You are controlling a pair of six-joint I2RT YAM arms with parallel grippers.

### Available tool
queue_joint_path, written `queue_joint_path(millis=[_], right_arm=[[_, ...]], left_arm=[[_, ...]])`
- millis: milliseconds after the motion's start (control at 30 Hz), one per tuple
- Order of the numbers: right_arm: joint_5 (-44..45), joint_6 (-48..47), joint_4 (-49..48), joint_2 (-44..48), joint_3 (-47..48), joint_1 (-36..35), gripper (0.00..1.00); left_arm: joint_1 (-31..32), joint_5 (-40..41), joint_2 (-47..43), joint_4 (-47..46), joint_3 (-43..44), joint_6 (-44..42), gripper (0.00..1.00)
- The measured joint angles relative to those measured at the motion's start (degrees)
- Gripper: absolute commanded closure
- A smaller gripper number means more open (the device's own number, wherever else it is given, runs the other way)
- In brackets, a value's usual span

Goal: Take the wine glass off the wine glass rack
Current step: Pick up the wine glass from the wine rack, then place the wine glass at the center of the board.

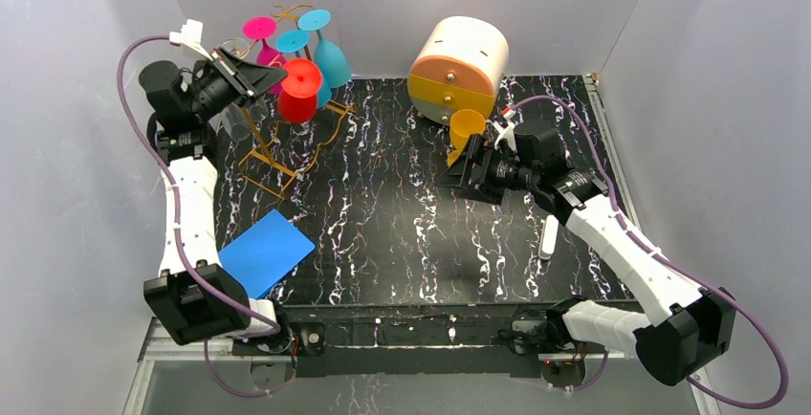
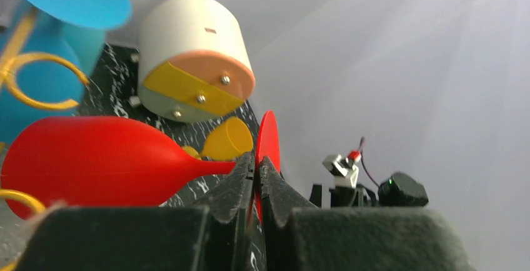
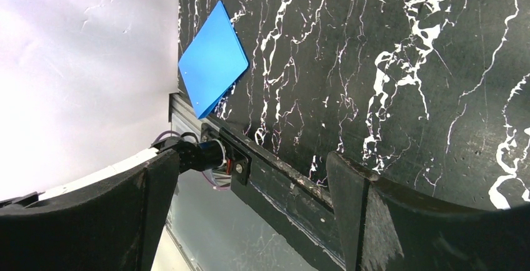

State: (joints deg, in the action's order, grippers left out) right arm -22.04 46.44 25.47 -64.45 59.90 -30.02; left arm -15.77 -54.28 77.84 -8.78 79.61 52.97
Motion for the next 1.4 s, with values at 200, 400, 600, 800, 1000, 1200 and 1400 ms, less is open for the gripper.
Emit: queue_joint_path(millis=[200, 400, 600, 800, 1000, 1200, 1400], right_arm=[[-1.25, 1.7, -4.76, -0.02, -0.94, 0.0, 0.05], [-1.7, 3.21, -11.41, 1.14, -2.64, 0.0, 0.07], [-3.89, 4.7, -19.69, 4.57, -5.53, 0.0, 0.21], [-9.27, 7.43, -27.17, 3.63, -6.14, 0.0, 0.34], [-14.49, 10.29, -32.2, 1.09, -6.14, 0.0, 0.42], [-18.71, 12.85, -34.36, -2.14, -6.43, 0.0, 0.6], [-22.01, 15.8, -36.68, -3.98, -8.5, 0.0, 0.78]], left_arm=[[7.3, -2.08, -4.15, -2.27, -7.3, -1.46, 1.0], [15.26, -1.57, -7.82, -3.78, -14.93, -2.73, 1.0], [25.53, 1.73, -11.58, -4.61, -22.47, -3.98, 1.0], [31.82, 6.21, -14.58, -5.57, -27.76, -3.63, 1.0], [35.87, 10.21, -15.13, -9.31, -30.51, -1.77, 1.0], [37.55, 11.21, -15.15, -13.77, -33.0, 1.79, 1.0], [37.75, 11.56, -15.17, -15.74, -33.51, 3.37, 1.0]])
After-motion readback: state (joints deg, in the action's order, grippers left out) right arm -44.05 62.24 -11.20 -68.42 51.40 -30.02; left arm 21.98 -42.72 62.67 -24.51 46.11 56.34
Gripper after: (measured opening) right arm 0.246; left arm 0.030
